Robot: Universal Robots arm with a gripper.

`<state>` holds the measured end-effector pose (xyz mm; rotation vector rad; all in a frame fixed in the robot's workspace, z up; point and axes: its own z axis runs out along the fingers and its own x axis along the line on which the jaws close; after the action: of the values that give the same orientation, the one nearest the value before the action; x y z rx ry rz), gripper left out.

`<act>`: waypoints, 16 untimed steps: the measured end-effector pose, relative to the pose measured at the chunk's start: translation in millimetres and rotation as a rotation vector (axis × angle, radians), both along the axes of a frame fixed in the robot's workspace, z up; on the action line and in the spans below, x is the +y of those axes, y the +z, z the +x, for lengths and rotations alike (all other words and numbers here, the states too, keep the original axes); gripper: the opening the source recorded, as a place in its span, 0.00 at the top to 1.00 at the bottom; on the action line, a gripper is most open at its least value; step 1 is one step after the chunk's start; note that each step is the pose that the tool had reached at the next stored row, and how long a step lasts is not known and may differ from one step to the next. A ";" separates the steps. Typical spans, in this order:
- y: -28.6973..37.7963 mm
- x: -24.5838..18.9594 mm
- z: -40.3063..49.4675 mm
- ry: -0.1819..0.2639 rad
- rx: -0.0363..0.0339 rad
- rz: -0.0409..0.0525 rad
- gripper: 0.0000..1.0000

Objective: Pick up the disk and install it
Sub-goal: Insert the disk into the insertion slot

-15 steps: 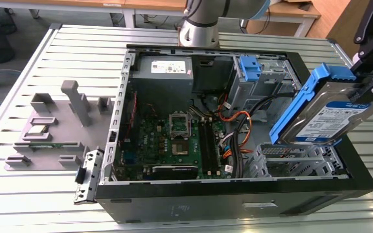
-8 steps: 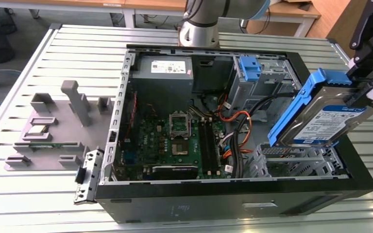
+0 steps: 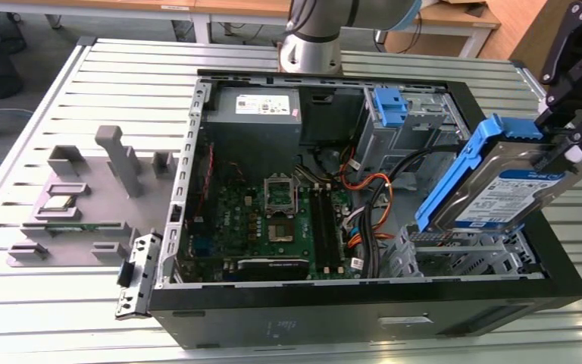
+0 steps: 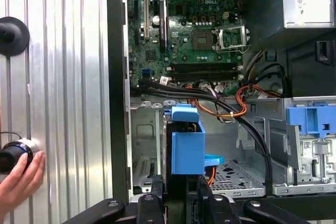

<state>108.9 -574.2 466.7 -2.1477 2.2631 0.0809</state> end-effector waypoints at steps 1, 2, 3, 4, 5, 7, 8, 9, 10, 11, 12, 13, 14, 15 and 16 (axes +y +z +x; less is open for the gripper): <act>-1.8 0.0 0.0 0.000 0.0000 0.0001 0.65; -3.7 0.0 0.0 0.000 0.0000 0.0002 0.65; -5.3 0.0 0.0 0.000 0.0000 0.0001 0.65; -6.8 0.0 0.0 0.000 0.0000 0.0001 0.65; -8.2 0.0 0.0 0.000 0.0000 0.0001 0.65; -9.2 -0.1 0.0 0.000 0.0000 0.0001 0.65; -9.3 0.0 0.0 0.000 0.0000 0.0000 0.65; -10.0 0.0 0.0 0.000 -0.0001 0.0001 0.65; -11.1 0.0 0.0 0.000 0.0000 0.0001 0.65; -12.5 0.0 0.0 0.000 0.0000 0.0001 0.65; -14.0 0.0 0.0 0.000 0.0000 0.0001 0.65; -15.4 0.0 0.0 0.000 0.0000 0.0002 0.65; -16.5 0.0 0.0 0.000 0.0000 0.0002 0.65; -16.9 0.0 0.0 0.000 0.0000 0.0002 0.65; -16.9 0.0 0.0 0.000 0.0000 0.0001 0.65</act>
<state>108.9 -574.3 449.9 -2.1477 2.2631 0.0810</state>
